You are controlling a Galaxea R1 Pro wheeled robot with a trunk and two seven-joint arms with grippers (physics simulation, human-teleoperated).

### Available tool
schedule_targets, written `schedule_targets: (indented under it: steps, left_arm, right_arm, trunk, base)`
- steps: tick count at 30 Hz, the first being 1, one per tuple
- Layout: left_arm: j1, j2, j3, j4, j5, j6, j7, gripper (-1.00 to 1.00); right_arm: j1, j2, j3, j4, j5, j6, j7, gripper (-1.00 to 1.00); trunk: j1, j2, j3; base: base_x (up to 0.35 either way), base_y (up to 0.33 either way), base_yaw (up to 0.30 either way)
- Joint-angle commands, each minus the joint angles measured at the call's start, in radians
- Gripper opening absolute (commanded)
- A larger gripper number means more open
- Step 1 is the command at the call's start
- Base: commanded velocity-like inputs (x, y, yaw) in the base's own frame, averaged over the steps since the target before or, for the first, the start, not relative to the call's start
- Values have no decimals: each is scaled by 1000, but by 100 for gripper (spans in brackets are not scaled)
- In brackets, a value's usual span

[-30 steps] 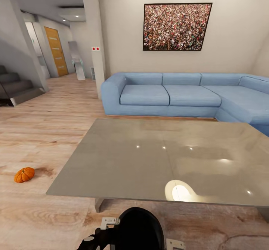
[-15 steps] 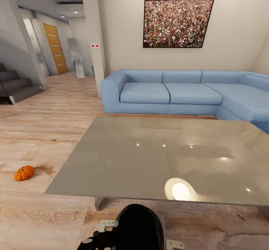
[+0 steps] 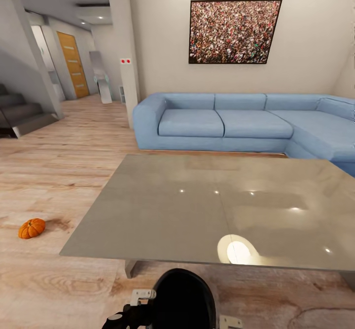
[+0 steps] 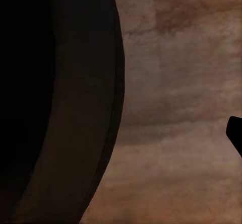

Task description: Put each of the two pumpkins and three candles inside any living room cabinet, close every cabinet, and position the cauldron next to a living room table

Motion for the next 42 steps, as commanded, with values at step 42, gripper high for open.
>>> schedule_targets:
  steps: [42]
  left_arm:
    - [0, 2, -6, -2, 65, 15, 0, 100]
  right_arm:
    - [-1, -1, 7, 1, -10, -6, -6, 100]
  trunk:
    - [-50, 70, 155]
  base:
    - [-68, 0, 0]
